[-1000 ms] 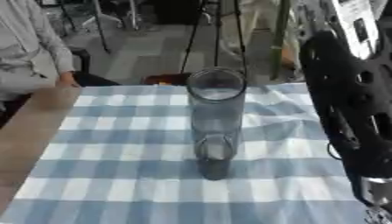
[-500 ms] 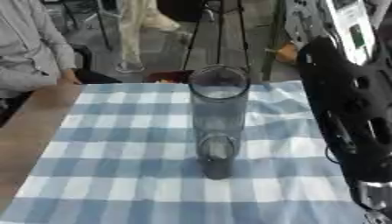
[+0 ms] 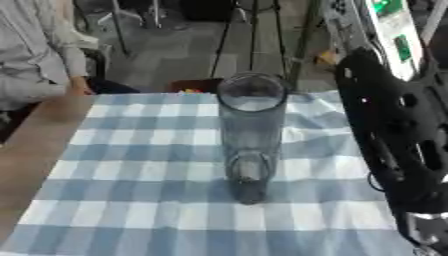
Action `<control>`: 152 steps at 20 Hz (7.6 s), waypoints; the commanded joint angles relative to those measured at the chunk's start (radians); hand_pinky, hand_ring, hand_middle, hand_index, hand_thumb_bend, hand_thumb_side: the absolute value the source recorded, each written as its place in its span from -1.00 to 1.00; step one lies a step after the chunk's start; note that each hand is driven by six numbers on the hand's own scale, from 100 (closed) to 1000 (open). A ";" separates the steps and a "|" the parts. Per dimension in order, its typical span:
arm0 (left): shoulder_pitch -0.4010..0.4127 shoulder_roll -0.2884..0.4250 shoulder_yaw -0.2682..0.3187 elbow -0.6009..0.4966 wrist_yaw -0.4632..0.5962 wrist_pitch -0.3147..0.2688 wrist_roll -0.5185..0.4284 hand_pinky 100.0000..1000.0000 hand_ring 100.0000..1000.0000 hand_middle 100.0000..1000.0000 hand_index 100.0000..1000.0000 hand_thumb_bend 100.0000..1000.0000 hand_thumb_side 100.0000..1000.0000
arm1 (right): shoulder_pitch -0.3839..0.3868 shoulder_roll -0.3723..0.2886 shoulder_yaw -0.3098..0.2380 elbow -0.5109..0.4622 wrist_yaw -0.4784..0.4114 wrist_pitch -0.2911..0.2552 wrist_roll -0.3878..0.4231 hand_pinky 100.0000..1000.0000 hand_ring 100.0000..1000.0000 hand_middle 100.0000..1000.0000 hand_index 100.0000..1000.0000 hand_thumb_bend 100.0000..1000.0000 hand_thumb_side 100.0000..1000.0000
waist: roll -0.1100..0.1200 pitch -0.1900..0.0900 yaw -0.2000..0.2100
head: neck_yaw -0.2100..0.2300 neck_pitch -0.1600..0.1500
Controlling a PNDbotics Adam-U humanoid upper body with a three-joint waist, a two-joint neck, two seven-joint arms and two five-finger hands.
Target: Arrange flowers into the vase.
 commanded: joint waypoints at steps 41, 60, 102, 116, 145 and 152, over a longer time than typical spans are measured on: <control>-0.010 0.000 0.003 -0.014 0.006 -0.001 -0.003 -0.01 0.39 0.59 0.72 -0.76 1.00 | 0.014 -0.013 0.002 0.014 -0.032 -0.043 0.041 -0.22 -0.80 -1.00 -0.95 -1.00 -0.97 | 0.000 -0.002 0.014 | 0.011 -0.010; -0.014 -0.005 0.004 -0.014 0.006 -0.001 -0.001 -0.01 0.39 0.59 0.72 -0.76 1.00 | 0.048 0.001 0.012 0.052 -0.007 -0.077 0.123 -0.18 -0.80 -1.00 -0.95 -1.00 -0.96 | 0.007 0.006 0.018 | 0.004 -0.021; -0.017 -0.008 0.005 -0.014 0.010 0.003 -0.002 -0.02 0.38 0.59 0.72 -0.77 1.00 | 0.069 -0.019 0.013 0.158 0.149 -0.050 0.214 0.32 -0.17 -0.90 -0.78 -0.91 -0.39 | 0.007 0.018 0.017 | 0.009 -0.035; -0.016 -0.008 0.006 -0.014 0.010 0.004 -0.003 -0.02 0.38 0.59 0.72 -0.78 1.00 | 0.084 -0.029 0.015 0.141 0.211 -0.122 0.235 0.37 -0.08 -0.77 -0.78 -0.68 -0.14 | 0.008 0.017 0.016 | 0.014 -0.038; -0.019 -0.007 0.007 -0.014 0.008 0.003 0.000 -0.04 0.37 0.59 0.72 -0.80 1.00 | 0.118 -0.079 0.035 0.176 0.451 -0.155 0.288 0.41 0.00 -0.72 -0.63 -0.51 0.07 | 0.000 0.012 -0.003 | 0.030 -0.038; -0.018 -0.007 0.007 -0.014 0.007 0.005 0.000 -0.04 0.37 0.59 0.72 -0.81 1.00 | 0.124 -0.091 0.039 0.176 0.505 -0.135 0.315 0.40 0.00 -0.73 -0.61 -0.49 0.06 | -0.001 0.012 -0.005 | 0.033 -0.036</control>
